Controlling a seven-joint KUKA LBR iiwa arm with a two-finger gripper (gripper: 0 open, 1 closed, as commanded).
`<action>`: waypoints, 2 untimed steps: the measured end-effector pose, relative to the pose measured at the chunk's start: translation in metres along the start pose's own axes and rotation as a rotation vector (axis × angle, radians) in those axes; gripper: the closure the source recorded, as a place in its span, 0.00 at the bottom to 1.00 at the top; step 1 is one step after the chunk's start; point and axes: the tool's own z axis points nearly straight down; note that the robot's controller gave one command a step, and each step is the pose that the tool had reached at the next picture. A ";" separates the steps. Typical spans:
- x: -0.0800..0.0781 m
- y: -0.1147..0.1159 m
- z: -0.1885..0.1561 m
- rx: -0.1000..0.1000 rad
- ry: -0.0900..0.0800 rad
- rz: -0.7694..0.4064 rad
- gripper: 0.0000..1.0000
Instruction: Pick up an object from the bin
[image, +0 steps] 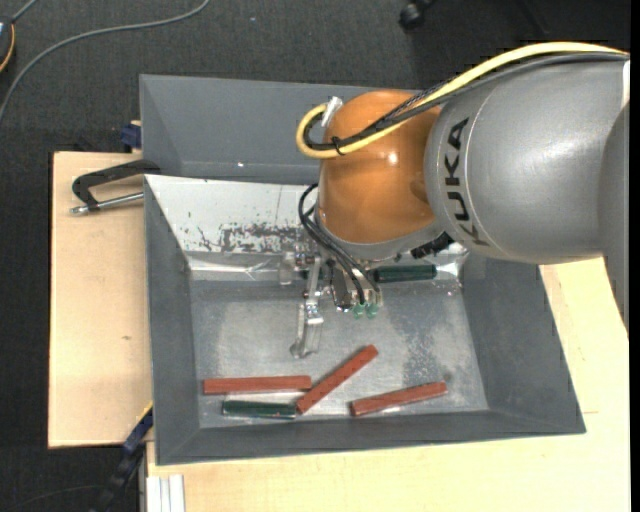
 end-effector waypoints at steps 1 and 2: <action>0.035 -0.056 0.099 0.002 0.012 -0.168 0.00; 0.026 -0.053 0.141 0.000 0.010 -0.188 0.00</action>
Offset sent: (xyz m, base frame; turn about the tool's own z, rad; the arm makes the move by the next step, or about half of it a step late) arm -0.0295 -0.0563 -0.0965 -0.1702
